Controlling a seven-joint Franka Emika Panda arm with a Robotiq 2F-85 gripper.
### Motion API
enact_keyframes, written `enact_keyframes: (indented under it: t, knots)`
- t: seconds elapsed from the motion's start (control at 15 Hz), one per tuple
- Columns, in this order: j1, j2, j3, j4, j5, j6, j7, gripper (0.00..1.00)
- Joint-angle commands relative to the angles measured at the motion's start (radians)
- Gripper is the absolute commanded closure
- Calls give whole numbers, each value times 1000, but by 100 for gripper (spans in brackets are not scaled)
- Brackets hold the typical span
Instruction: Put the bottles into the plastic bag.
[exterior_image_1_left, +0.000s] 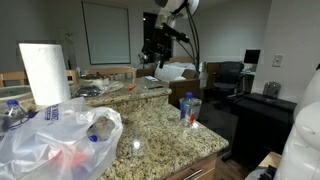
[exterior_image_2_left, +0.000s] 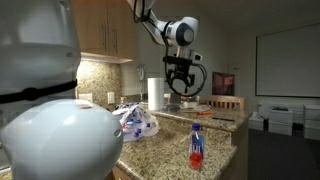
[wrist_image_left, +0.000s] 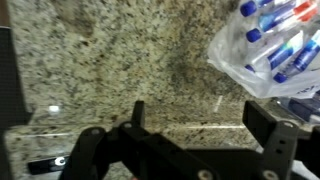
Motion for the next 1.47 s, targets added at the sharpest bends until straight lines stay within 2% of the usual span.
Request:
enact_keyframes:
  t: [0.0,0.2,0.47,0.67,1.0,1.33,1.4]
  knots:
    - [-56,-160,-9,-144,-169,-55,133,0]
    - [-98,-239,-6,-268,-242,-65,260,0]
    - [-119,-284,3,-410,-211,31,401,0]
    - [-129,-281,8,-470,-214,82,477,0]
    - [-158,-271,5,-517,-231,147,555,0]
    - [-172,-230,-7,-505,-215,192,532,0]
    - [-172,-219,-8,-496,-213,199,526,14]
